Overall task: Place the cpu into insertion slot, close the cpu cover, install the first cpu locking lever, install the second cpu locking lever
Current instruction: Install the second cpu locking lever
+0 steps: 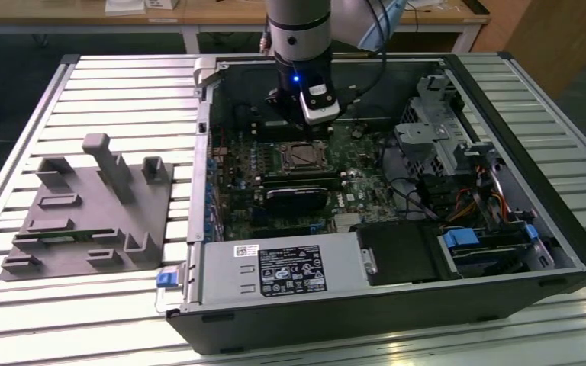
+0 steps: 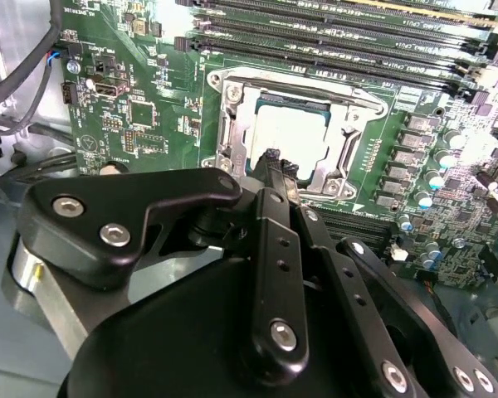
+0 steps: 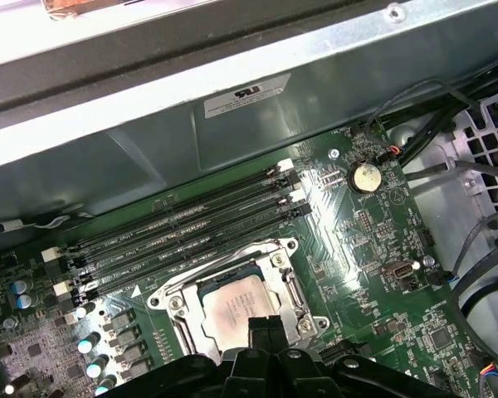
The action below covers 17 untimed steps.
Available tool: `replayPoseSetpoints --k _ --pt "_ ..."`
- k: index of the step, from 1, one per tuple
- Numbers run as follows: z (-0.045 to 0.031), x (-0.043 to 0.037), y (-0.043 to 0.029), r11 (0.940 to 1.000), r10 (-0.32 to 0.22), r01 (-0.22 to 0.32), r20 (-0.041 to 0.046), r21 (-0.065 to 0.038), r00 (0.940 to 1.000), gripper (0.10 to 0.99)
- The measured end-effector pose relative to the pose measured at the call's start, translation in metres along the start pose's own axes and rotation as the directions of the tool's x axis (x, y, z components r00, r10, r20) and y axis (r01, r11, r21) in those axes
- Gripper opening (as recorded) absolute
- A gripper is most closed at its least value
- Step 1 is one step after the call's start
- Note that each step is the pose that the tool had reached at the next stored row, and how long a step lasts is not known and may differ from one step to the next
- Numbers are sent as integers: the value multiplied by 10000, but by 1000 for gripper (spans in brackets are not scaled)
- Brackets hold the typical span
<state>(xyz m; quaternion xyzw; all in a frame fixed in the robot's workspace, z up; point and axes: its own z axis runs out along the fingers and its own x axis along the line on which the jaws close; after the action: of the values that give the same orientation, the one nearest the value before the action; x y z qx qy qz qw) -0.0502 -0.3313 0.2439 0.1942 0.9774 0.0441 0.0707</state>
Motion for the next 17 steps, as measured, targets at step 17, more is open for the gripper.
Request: replayPoseSetpoints --k 17 --pt "-99 -12 11 10000 -4 4 0 -3 10000 106"
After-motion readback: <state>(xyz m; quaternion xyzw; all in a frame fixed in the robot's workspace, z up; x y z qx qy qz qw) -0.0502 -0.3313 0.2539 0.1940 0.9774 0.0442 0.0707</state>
